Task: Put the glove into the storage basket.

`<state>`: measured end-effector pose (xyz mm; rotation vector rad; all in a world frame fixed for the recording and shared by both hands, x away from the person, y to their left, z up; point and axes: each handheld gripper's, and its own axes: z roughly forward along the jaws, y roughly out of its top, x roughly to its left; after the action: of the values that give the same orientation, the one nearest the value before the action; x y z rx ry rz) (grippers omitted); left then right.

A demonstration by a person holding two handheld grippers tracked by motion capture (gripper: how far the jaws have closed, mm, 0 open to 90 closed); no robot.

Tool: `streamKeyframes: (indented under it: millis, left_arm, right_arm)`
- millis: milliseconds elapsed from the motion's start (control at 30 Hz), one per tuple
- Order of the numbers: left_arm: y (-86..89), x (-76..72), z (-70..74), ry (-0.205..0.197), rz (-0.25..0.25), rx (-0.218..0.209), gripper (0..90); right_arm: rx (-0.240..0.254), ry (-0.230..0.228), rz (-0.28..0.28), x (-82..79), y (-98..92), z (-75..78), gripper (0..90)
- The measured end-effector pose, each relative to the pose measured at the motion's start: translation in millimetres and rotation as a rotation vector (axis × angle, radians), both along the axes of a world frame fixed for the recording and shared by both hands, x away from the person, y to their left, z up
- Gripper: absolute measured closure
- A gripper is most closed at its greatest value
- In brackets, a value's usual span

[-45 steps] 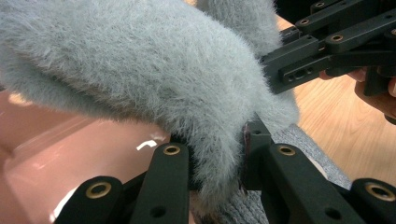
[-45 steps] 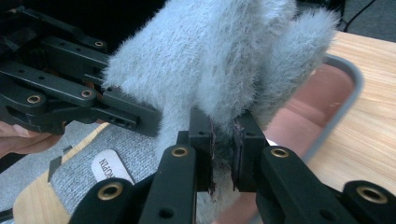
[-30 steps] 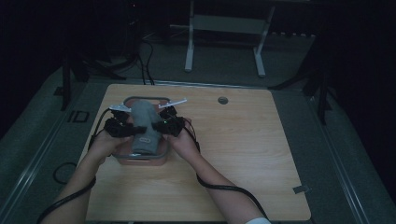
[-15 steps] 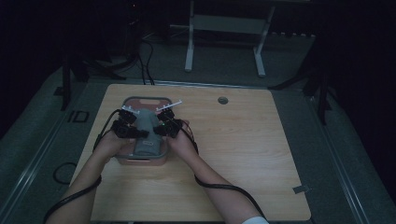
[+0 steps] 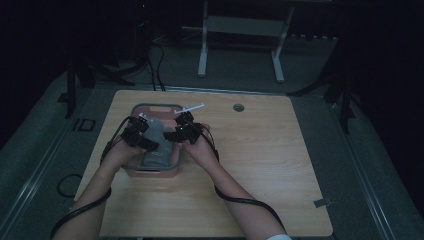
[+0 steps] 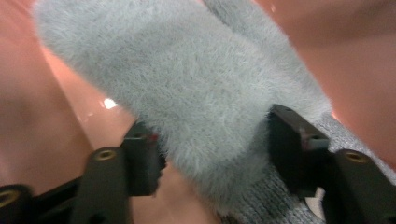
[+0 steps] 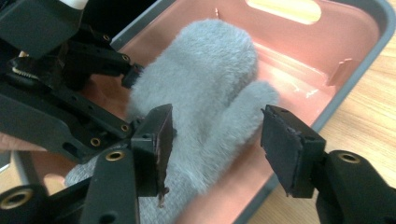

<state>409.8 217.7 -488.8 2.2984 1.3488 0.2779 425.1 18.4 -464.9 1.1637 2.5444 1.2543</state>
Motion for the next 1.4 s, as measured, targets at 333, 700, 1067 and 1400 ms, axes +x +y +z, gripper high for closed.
streamKeyframes:
  millis: [333, 700, 1067, 1400]
  left_arm:
    - [20.2, -16.6, 11.4, -0.058, 0.027, -0.062, 30.4]
    - [21.6, -41.8, 23.9, -0.169, 0.017, -0.081, 23.8]
    - [16.9, -67.2, 29.5, -0.4, 0.014, -0.141, 14.5]
    - [-13.5, -82.9, 34.6, -0.435, -0.077, -0.216, 14.3]
  right_arm:
    - [0.04, 0.003, 0.052, -2.1, -20.8, 6.7, 26.0]
    - [-0.017, -0.092, 0.111, -10.3, -40.5, 4.8, 14.0]
    - [-0.009, -0.135, 0.118, -20.1, -75.9, 9.7, 14.1]
    - [-0.044, -0.167, 0.144, -33.0, -111.7, 8.4, 14.2]
